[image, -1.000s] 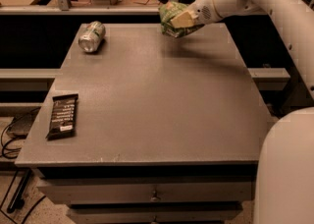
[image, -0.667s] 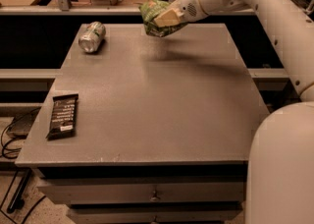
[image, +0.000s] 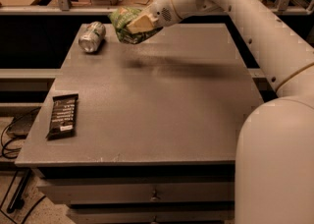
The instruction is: Move green jalapeno chip bag near 7up can
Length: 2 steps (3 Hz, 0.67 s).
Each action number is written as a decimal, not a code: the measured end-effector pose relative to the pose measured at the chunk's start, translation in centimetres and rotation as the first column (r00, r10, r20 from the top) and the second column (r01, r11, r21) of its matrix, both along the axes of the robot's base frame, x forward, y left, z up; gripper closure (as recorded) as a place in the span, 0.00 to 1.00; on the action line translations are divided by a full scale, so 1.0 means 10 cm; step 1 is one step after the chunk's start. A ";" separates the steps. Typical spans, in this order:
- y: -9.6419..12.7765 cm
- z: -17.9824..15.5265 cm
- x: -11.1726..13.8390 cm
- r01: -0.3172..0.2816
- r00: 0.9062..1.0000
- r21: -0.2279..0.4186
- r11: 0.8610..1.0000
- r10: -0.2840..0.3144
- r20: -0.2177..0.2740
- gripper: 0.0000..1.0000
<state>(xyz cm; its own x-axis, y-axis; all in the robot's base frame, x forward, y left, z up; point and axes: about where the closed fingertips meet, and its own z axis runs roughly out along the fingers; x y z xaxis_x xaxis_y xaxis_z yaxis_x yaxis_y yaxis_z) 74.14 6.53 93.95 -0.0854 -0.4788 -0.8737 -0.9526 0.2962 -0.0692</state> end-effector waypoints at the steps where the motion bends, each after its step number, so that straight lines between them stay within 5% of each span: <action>1: 0.16 -0.09 -0.04 -0.023 0.999 0.004 1.000 0.023 -0.026 0.27; 2: 0.18 -0.10 -0.04 -0.026 0.999 0.004 1.000 0.026 -0.028 0.04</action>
Offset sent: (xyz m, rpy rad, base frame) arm -0.0032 0.0135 -0.0074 0.0036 0.0223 0.0195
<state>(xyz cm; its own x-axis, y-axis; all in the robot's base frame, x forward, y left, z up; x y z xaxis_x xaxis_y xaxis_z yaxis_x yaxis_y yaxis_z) 73.75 8.34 92.92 -0.0973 -0.4780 -0.8729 -0.9616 0.2714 -0.0415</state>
